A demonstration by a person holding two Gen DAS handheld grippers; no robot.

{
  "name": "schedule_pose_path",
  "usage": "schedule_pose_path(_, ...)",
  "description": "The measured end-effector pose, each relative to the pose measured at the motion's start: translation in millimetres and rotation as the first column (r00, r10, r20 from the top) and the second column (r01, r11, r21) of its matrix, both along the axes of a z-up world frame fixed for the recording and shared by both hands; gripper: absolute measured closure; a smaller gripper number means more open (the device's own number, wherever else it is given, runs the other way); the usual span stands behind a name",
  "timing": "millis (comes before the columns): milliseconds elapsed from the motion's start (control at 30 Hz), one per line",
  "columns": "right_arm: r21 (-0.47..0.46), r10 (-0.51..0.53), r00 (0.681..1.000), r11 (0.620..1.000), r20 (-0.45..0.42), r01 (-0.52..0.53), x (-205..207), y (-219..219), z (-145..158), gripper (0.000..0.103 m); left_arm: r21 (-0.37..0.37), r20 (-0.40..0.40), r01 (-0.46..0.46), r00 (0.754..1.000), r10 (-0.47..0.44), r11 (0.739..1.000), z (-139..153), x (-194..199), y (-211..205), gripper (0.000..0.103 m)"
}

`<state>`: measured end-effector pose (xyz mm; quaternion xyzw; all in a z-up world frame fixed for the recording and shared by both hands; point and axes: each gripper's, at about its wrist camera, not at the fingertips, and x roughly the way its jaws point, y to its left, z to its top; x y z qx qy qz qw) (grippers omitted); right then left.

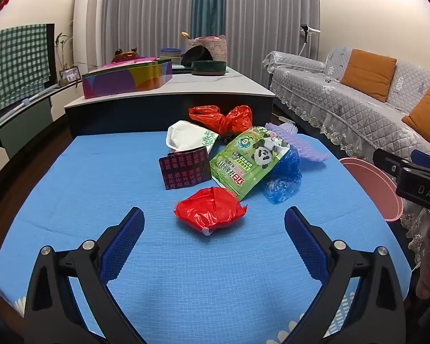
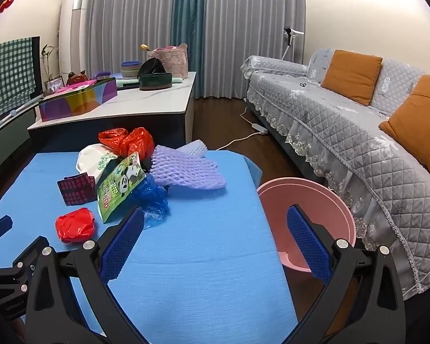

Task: Collect trash

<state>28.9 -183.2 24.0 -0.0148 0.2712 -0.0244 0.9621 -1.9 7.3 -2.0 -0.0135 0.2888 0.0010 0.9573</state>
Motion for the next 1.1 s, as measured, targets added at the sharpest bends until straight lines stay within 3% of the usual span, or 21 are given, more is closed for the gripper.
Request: schedule_pose_path(1100,-0.009,0.002,1.000,1.000,0.010,-0.002,-0.3,1.8,-1.0,0.005,-0.002,0.001,0.003,1.000,-0.003,1.000,1.4,0.6,-1.3,0.008)
